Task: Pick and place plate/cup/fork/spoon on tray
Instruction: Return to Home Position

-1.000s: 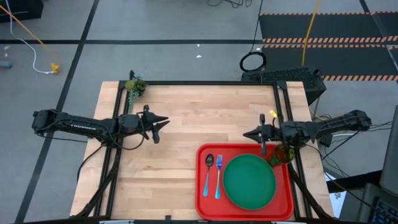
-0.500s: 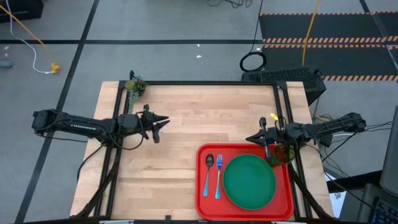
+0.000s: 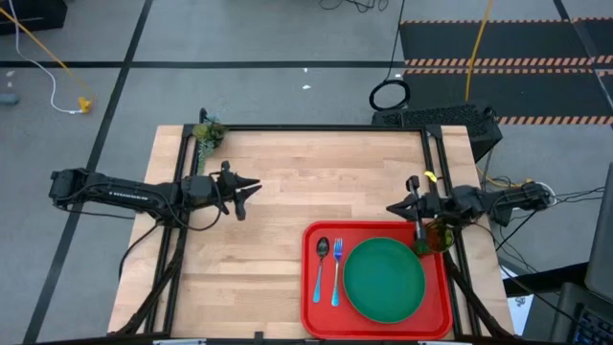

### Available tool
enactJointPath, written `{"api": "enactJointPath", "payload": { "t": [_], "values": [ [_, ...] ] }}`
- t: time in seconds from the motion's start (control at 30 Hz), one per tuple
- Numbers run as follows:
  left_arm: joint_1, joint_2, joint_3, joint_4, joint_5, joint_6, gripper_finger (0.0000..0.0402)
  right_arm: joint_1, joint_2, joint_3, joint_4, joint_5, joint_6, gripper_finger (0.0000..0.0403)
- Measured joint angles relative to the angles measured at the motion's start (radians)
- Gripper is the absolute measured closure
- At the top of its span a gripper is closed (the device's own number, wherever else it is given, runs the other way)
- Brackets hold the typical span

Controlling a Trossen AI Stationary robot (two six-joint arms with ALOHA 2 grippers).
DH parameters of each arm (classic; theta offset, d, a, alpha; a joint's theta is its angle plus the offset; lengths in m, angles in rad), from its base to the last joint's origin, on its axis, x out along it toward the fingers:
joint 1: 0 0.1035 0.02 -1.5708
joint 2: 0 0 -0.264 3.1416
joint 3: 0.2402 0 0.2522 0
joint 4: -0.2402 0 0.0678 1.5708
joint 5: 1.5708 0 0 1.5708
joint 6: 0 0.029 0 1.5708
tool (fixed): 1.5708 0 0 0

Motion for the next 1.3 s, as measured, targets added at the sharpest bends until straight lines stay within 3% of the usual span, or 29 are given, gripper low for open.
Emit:
{"api": "enactJointPath", "payload": {
  "t": [0.77, 1.1, 1.3],
  "values": [
    [-0.003, 0.000, 0.000, 0.045, 0.006, 0.005, 0.0316, -0.001, 0.001, -0.004, -0.058, -0.007, -0.018, 0.0403],
    [-0.004, -0.008, 0.000, 0.013, 0.049, 0.034, 0.0316, -0.001, 0.001, -0.005, -0.055, 0.043, 0.032, 0.0403],
    [0.003, -0.052, -0.062, 0.013, 0.050, 0.035, 0.0316, -0.001, 0.001, -0.005, -0.049, 0.042, 0.032, 0.0403]
  ]
}}
